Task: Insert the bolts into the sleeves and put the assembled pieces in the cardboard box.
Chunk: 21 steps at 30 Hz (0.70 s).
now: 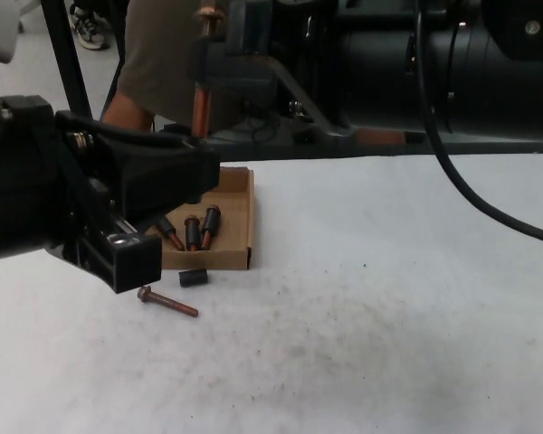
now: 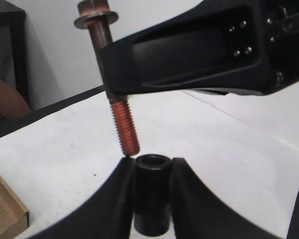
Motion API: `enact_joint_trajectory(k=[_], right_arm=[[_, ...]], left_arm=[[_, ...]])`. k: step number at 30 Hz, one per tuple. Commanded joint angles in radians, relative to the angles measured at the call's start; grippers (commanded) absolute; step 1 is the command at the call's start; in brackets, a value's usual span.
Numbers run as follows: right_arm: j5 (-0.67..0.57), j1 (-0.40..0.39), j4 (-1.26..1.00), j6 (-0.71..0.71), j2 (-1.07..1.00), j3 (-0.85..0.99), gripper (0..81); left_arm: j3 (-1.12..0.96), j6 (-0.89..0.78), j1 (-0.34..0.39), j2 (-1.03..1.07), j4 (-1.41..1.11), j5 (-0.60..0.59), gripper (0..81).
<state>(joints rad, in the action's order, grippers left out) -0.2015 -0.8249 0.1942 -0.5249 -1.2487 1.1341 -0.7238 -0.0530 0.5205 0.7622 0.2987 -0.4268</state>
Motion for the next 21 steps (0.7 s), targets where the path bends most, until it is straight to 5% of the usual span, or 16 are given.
enact_joint_trajectory(k=[1,21], right_arm=[[0.0,-0.011,-0.013,-0.008,0.002,0.003,0.3],[0.01,-0.031,-0.013,-0.008,0.002,0.003,0.3]], left_arm=[[-0.003,-0.009,-0.002,-0.01,-0.027,0.016,0.8],[-0.003,-0.009,-0.002,-0.01,-0.045,0.11,0.8]])
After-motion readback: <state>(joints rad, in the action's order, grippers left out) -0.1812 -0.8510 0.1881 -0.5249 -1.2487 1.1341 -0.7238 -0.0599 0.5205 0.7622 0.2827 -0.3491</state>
